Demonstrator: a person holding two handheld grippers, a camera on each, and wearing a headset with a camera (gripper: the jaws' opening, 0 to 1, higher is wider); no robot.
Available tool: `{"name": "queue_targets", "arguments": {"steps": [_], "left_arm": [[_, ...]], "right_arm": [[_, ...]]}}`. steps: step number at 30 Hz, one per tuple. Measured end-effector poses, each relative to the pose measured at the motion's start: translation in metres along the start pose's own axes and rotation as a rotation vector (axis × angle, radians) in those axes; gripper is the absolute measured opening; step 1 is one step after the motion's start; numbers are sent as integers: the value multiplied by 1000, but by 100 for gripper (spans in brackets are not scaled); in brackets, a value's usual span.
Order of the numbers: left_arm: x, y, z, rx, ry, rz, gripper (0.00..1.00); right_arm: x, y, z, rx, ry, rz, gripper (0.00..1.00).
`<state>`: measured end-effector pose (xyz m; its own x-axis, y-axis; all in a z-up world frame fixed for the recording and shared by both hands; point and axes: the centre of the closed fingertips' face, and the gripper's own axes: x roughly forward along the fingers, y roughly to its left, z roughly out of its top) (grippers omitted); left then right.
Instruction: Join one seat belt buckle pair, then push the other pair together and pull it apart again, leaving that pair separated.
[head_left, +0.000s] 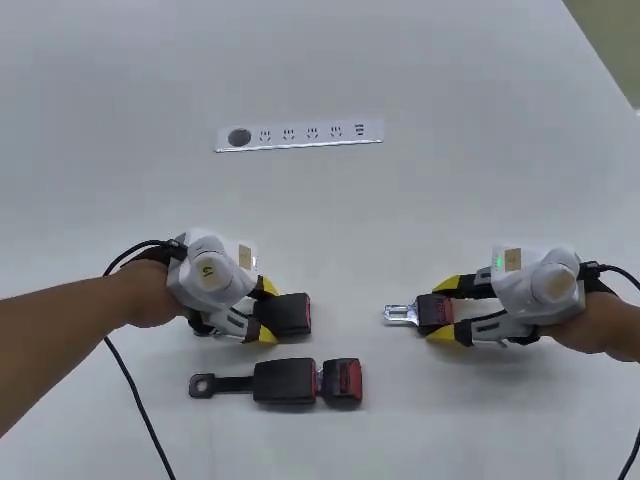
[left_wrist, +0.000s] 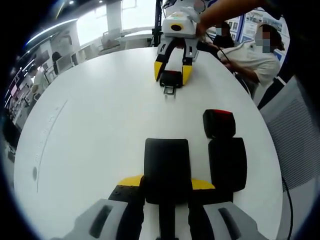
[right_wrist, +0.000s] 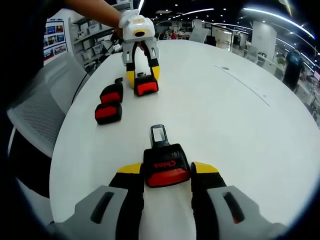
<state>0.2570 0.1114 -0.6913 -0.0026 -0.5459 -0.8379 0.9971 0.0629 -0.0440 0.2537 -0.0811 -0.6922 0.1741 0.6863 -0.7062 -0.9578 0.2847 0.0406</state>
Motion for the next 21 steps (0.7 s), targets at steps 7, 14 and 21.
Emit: {"name": "queue_targets", "arguments": {"steps": [7, 14, 21], "left_arm": [[2, 1, -2, -2, 14, 12, 34], [-4, -4, 7, -98, -22, 33, 53], [-28, 14, 16, -277, -119, 171, 70]], "right_arm": [[-1, 0, 0, 25, 10, -19, 35], [-1, -5, 9, 159, -9, -100, 45], [-12, -20, 14, 264, -80, -292, 62]]}}
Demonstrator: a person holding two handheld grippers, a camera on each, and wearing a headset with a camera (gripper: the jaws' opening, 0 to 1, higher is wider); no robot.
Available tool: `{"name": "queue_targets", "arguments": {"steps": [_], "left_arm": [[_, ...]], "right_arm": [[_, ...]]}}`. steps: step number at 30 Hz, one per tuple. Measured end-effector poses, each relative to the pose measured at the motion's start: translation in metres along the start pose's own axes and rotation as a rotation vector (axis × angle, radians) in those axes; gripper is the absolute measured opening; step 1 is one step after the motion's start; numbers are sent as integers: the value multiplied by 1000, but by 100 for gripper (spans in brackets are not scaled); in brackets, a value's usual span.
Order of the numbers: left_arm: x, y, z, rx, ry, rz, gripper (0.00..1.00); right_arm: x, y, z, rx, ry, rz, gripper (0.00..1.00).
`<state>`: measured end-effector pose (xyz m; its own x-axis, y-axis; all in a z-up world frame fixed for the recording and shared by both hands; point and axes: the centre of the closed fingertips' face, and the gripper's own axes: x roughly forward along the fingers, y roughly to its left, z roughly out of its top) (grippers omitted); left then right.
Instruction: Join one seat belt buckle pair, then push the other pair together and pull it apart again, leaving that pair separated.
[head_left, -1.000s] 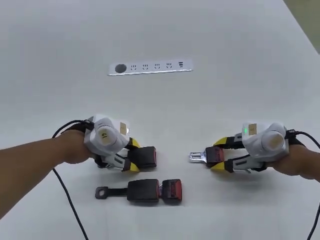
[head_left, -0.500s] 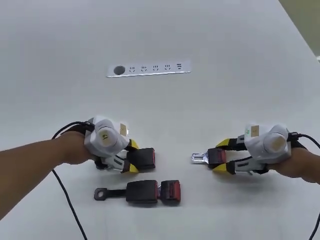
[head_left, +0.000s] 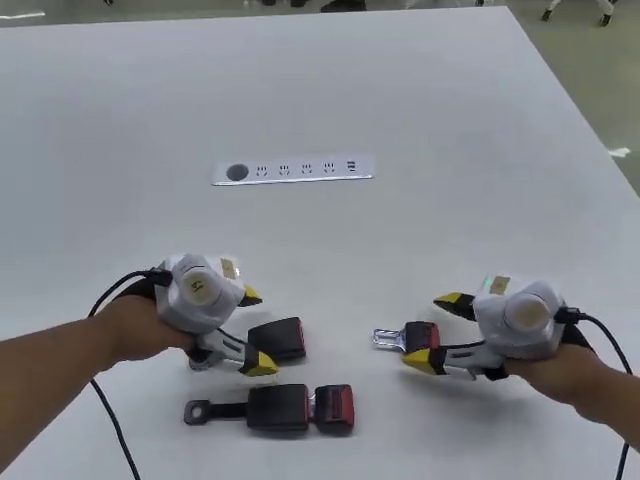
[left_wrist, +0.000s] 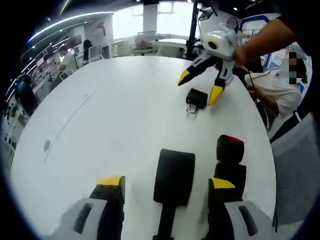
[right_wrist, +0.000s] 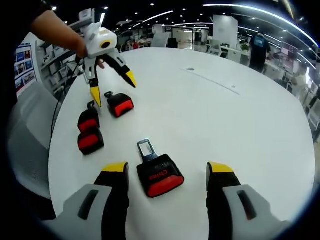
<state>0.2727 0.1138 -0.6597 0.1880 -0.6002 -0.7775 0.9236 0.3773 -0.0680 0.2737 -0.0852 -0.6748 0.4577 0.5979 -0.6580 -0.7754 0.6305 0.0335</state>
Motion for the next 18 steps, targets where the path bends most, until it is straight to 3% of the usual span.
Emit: {"name": "queue_targets", "arguments": {"steps": [1, 3, 5, 6, 8, 10, 15, 18], "left_arm": [[1, 8, -5, 0, -7, 22, 72], [-6, 14, 3, -4, -58, 89, 71], [-10, 18, 4, -58, -81, 118, 73], [-12, 19, 3, -103, -96, 132, 75], [-19, 23, 3, -146, -121, 167, 77], [-28, 17, 8, -182, -129, 187, 75], [-43, 24, 3, -215, -153, 251, 79], [-54, 17, 10, -287, -214, 258, 83]], "right_arm": [[-1, 0, 1, 24, -9, -16, 64], [-4, 3, 6, 93, -32, -59, 68], [-13, 2, 19, 123, -74, -127, 71], [-14, -6, 21, 146, -92, -155, 71], [-16, -6, 24, 157, -101, -197, 73], [-20, -7, 28, 161, -127, -241, 74], [-32, 1, 32, 169, -138, -295, 77], [-36, 3, 36, 181, -159, -312, 76]]}}
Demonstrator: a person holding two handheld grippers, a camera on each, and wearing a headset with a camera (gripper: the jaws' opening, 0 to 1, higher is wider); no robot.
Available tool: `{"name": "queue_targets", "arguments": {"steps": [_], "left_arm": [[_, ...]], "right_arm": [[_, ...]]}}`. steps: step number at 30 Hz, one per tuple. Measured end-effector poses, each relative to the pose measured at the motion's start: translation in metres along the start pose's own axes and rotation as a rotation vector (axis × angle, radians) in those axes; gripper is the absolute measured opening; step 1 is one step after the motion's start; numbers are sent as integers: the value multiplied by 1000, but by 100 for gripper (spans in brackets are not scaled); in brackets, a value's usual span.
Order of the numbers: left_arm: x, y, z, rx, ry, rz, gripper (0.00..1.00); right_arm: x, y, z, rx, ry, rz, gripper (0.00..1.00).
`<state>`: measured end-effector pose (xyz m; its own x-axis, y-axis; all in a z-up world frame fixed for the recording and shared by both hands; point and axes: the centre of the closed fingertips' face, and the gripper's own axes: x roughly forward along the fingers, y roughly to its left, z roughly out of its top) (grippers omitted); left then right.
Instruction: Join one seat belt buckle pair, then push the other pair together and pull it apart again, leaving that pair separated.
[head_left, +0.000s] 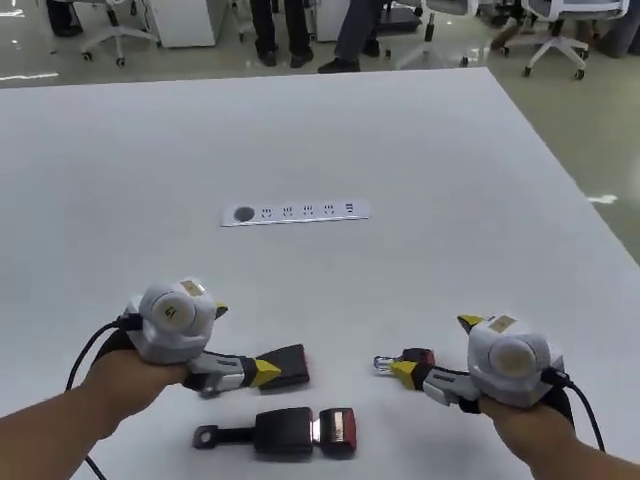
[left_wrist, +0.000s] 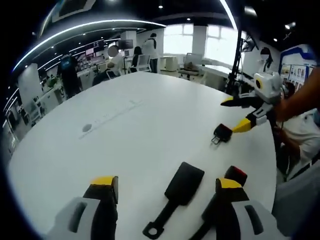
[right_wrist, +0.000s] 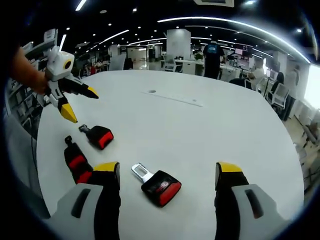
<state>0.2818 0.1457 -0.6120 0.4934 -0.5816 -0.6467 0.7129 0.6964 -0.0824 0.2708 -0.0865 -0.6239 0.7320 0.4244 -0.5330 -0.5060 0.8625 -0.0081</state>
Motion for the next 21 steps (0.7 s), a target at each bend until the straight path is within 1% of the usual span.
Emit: {"name": "queue_targets", "arguments": {"steps": [1, 2, 3, 4, 5, 6, 7, 8, 10, 11, 12, 14, 15, 16, 17, 18, 19, 20, 21], "left_arm": [[-4, -1, -1, 6, -2, 5, 85], [-6, -1, -2, 15, -2, 20, 88], [-9, 2, -5, 14, -9, 41, 91], [-11, 3, -6, -3, -17, 44, 93], [-15, -2, -5, -18, -19, 52, 95], [-19, -3, -7, -27, -19, 64, 97], [-18, 3, -12, -28, -21, 67, 99], [-21, 3, -14, -31, -26, 75, 100], [-30, 3, -15, -44, -39, 93, 100], [-33, 7, -18, -61, -54, 99, 100], [-36, 7, -18, -75, -68, 103, 100], [-44, 7, -23, -71, -75, 118, 100], [-49, 3, -22, -75, -77, 119, 100], [-54, 1, -25, -98, -80, 122, 100], [-55, 5, -30, -106, -78, 127, 100], [-60, 6, -33, -126, -86, 139, 100], [-67, 1, -30, -160, -110, 144, 100], [-70, 1, -32, -172, -120, 149, 100], [-73, 4, -35, -174, -121, 154, 100]], "right_arm": [[-2, 3, 2, 9, -7, -2, 76], [0, 1, 4, 11, -11, -3, 77], [-1, 3, 6, 11, -17, -7, 78], [-4, 5, 7, 10, -20, -11, 79], [-5, 7, 8, 12, -22, -15, 80], [-6, 6, 8, 13, -27, -21, 81], [-7, 6, 9, 11, -30, -26, 81], [-10, 10, 9, 11, -36, -31, 82], [-11, 13, 9, 9, -42, -35, 83], [-13, 15, 8, 9, -45, -38, 83], [-13, 16, 7, 8, -47, -38, 83], [-15, 21, 5, 3, -48, -46, 85], [-17, 23, 5, 0, -50, -47, 86], [-20, 28, 5, -3, -51, -47, 87], [-22, 30, 5, -5, -51, -49, 87], [-23, 31, 4, -5, -50, -52, 87], [-25, 34, 4, -5, -52, -54, 88], [-26, 35, 3, -2, -55, -56, 88], [-27, 36, 3, -2, -59, -60, 88]]}}
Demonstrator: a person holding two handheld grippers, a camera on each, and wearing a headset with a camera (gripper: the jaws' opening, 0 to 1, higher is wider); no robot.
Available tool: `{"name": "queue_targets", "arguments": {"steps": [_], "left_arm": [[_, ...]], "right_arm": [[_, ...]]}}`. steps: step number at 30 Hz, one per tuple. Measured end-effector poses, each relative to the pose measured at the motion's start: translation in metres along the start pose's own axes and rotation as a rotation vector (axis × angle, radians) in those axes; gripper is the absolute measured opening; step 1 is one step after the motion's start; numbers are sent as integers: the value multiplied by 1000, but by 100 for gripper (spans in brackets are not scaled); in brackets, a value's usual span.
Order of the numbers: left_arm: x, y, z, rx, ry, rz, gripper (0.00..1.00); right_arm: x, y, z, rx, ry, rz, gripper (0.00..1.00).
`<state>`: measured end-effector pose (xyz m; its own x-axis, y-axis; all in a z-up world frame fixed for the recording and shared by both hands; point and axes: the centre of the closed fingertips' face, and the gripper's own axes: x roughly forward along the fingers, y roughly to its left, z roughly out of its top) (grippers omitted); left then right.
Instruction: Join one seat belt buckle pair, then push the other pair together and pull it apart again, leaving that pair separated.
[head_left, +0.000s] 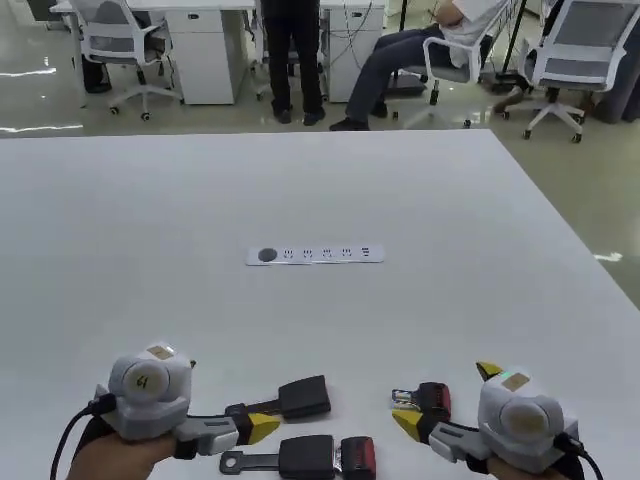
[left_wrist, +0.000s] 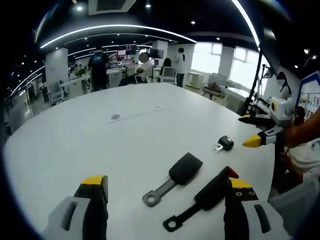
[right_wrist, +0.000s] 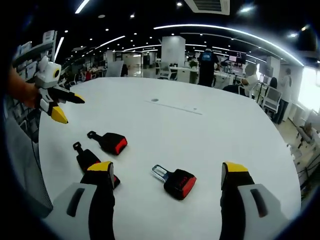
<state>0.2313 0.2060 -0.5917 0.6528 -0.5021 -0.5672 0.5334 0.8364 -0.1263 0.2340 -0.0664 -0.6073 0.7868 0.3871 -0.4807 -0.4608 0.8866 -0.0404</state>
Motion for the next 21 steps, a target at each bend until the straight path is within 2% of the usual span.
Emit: {"name": "queue_targets", "arguments": {"steps": [4, 5, 7, 8, 11, 13, 14, 15, 21], "left_arm": [[-15, 8, -17, -29, 10, 20, 100], [-19, 10, -19, -38, 10, 27, 100], [-30, 4, -21, -50, 2, 35, 100], [-32, 8, -25, -52, 0, 40, 100], [-42, 11, -33, -63, -9, 52, 100], [-53, 5, -32, -70, -18, 61, 100], [-54, 12, -39, -72, -22, 63, 100], [-56, 13, -40, -71, -27, 67, 100], [-78, 6, -47, -82, -32, 85, 100]], "right_arm": [[-7, 6, 0, 13, -6, -14, 90], [-10, 8, 0, 14, -10, -19, 90], [-13, 8, 0, 28, -22, -30, 90], [-14, 8, 0, 31, -23, -34, 91], [-23, 16, 0, 23, -25, -39, 91], [-26, 17, 1, 20, -29, -38, 91], [-29, 19, 3, 13, -34, -38, 92], [-32, 22, 4, 10, -39, -38, 92], [-43, 26, 7, 0, -60, -38, 92]]}}
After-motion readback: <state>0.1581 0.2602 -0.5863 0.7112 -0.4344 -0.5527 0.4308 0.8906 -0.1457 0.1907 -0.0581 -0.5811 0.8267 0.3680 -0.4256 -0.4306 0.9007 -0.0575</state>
